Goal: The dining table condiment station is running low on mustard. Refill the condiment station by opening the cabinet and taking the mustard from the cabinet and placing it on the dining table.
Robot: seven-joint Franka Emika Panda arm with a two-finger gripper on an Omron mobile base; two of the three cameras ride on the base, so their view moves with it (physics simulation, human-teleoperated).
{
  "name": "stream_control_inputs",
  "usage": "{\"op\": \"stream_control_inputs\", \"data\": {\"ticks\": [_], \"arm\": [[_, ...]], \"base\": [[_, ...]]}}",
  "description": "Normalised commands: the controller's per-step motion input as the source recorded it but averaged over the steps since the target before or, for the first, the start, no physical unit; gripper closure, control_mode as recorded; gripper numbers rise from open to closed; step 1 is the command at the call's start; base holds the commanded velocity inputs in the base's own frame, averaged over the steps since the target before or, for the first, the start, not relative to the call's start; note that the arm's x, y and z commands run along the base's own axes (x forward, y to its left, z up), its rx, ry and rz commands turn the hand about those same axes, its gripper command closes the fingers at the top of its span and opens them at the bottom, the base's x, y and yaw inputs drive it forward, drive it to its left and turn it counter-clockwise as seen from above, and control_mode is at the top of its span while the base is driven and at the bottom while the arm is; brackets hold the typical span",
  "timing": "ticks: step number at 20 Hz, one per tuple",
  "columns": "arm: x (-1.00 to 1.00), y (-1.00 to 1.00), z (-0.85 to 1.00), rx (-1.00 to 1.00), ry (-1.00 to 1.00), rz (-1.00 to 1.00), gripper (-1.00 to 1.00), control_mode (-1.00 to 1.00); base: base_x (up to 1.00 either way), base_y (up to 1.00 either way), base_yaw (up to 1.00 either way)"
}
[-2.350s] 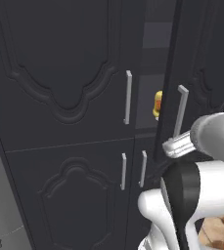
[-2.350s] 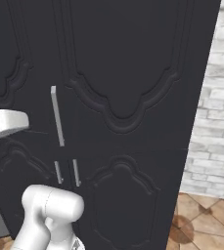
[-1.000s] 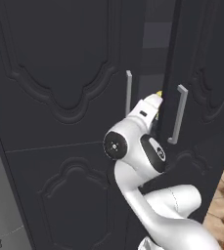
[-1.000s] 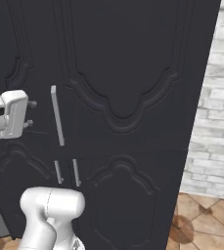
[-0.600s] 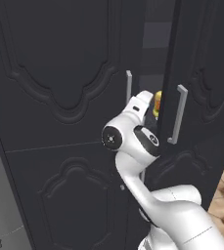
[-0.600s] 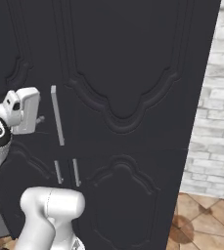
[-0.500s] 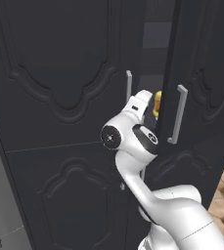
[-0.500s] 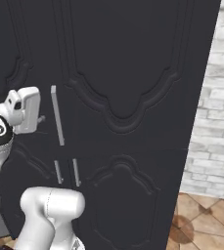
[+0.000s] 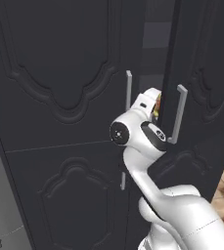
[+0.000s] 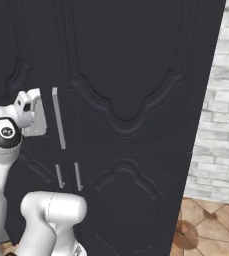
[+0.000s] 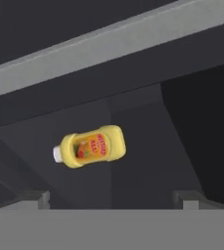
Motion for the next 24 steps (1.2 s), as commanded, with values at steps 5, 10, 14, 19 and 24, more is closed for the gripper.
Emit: {"op": "stream_control_inputs", "data": {"ticks": [5,10,14,19,24], "arm": [[-0.49,-0.57,0.00,0.00,-0.02,-0.06,-1.00,-1.00],[-0.90,-0.50,0.00,0.00,-0.08,-0.15,-1.00,-1.00],[-0.65,-0.62,0.03,0.00,-0.01,-0.20,-1.00,-1.00],[-0.68,-0.70,0.04,0.00,-0.02,-0.20,-1.00,-1.00],[-0.59,-0.70,0.05,0.00,-0.02,-0.21,-1.00,-1.00]], "base": [[0.00,0.00,0.00],[0.00,0.00,0.00],[0.00,0.00,0.00],[0.00,0.00,0.00],[0.00,0.00,0.00]]}}
